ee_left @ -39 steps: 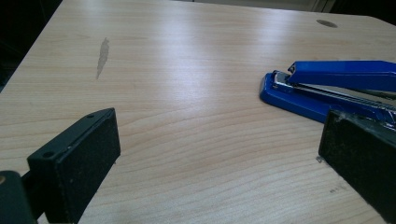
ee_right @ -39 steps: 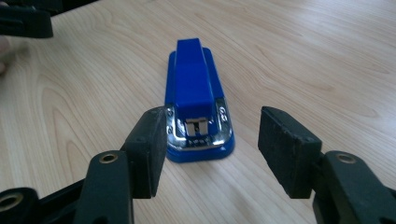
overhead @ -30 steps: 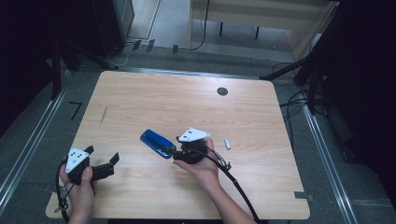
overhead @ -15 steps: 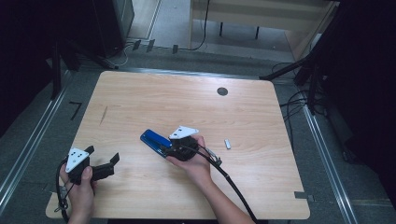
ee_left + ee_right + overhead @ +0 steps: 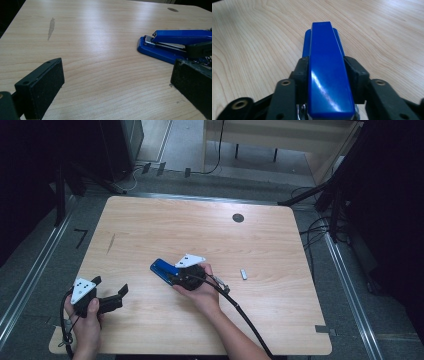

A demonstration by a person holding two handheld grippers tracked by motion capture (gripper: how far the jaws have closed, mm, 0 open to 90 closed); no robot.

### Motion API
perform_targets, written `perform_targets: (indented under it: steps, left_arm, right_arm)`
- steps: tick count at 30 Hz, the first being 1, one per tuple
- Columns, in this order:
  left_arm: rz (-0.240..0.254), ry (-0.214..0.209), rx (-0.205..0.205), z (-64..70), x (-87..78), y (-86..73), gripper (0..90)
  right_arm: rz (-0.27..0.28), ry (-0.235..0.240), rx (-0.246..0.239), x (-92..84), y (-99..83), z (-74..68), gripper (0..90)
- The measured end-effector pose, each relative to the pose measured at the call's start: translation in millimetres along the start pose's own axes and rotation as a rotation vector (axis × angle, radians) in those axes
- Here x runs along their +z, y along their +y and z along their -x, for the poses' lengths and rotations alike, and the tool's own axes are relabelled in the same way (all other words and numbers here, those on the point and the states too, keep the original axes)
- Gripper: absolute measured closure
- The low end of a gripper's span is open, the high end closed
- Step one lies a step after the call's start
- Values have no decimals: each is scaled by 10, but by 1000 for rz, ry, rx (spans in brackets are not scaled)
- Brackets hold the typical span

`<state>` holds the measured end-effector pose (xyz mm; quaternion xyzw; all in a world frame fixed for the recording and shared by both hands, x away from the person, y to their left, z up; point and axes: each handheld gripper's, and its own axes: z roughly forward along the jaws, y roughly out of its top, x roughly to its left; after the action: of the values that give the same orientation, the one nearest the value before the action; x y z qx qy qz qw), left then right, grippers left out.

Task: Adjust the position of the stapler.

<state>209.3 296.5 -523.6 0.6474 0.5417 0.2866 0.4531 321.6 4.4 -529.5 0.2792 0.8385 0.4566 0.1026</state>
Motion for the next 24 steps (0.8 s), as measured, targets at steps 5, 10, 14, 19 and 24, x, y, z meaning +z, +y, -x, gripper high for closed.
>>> perform_targets:
  steps: [5, 10, 14, 19, 24]
  left_arm:
    - [0, -2, -2, -2, 1, 0, 0]
    - [-2, -1, -7, -3, 3, 1, 0]
    - [-3, -3, -6, -5, 4, 2, 0]
    - [-3, -4, -7, -5, 5, 1, 0]
    - [-1, -10, -9, -11, 4, 0, 0]
  right_arm:
    - [9, 2, -3, 66, -7, -23, 628]
    - [-6, -15, -27, 130, 16, -45, 617]
    - [-4, -33, -25, 160, 34, -50, 665]
    - [-5, -28, -43, 157, 35, -50, 673]
    - [-2, -28, -44, 149, 26, -51, 675]
